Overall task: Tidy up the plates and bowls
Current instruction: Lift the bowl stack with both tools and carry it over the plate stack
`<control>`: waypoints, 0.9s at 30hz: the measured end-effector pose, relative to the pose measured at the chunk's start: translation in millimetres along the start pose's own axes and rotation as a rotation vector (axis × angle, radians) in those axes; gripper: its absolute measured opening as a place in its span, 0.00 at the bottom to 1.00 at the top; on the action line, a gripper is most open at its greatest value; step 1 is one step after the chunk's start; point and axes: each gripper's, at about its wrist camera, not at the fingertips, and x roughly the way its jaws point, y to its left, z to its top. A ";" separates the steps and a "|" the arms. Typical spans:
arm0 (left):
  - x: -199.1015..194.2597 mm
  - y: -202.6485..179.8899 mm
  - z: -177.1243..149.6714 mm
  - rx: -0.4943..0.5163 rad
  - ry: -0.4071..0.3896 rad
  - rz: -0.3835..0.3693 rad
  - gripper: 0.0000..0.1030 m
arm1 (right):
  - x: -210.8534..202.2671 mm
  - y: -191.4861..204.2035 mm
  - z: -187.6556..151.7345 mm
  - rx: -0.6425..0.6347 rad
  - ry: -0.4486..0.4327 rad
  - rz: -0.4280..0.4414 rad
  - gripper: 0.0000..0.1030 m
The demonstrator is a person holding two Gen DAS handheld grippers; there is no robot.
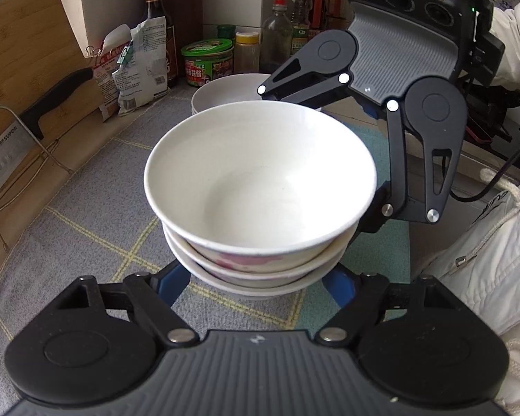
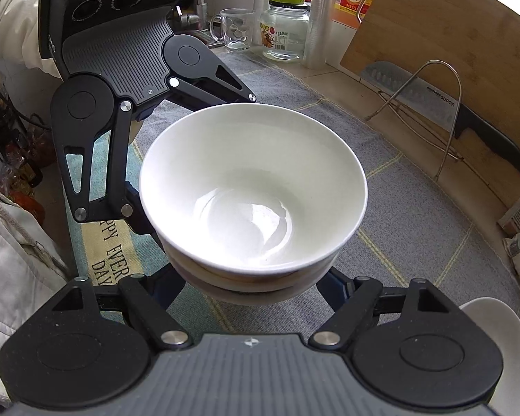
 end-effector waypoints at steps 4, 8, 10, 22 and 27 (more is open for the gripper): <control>15.9 -5.5 24.5 0.008 -0.005 0.003 0.80 | -18.2 -16.3 -13.6 -0.002 -0.002 -0.011 0.83; 33.3 -8.2 50.5 0.022 -0.020 -0.004 0.80 | -37.3 -34.6 -29.8 0.002 -0.003 -0.026 0.83; 42.7 -9.3 64.9 0.036 -0.028 -0.007 0.80 | -48.0 -44.1 -37.8 0.002 -0.005 -0.041 0.83; 92.0 2.4 127.1 0.091 -0.038 -0.024 0.80 | -90.8 -95.2 -82.0 0.021 0.002 -0.123 0.83; 110.4 5.7 137.1 0.091 -0.023 -0.024 0.79 | -95.7 -110.3 -95.8 0.022 0.007 -0.144 0.83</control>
